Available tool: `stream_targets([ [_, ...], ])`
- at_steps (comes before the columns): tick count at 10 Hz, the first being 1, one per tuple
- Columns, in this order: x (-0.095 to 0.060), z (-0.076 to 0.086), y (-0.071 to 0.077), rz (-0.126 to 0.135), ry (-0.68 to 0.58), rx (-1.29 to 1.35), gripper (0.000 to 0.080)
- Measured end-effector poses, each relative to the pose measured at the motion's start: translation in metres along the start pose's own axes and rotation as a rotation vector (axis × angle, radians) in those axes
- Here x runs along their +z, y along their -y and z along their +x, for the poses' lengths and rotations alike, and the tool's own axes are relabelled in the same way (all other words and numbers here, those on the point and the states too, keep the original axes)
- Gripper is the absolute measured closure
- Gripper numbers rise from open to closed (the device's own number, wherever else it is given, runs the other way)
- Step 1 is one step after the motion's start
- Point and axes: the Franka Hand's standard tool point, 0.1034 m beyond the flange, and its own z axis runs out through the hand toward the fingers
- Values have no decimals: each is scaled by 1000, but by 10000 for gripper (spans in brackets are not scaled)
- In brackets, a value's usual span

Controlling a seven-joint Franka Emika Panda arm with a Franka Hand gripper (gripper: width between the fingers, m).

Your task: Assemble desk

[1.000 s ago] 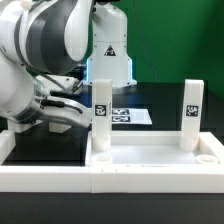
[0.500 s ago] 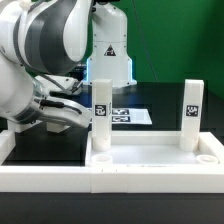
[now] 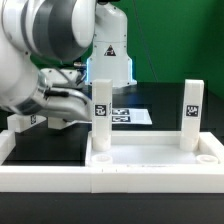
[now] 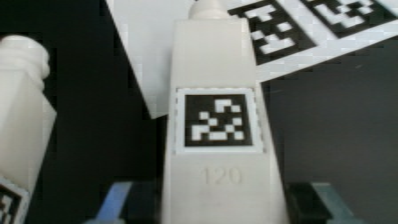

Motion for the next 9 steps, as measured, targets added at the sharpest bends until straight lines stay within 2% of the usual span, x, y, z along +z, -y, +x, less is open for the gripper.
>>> stream_targets([
  [2,-23,-19,5,-17,-39,-30,511],
  [3,-26,-23,6,-20,-52,-36,511],
  [7,-26,-8,0,-31,-120,-77,511],
  [8,-38,-2,2,-42,-208,-109,511],
  [9,-48,-5,3,-43,-290,-128,511],
])
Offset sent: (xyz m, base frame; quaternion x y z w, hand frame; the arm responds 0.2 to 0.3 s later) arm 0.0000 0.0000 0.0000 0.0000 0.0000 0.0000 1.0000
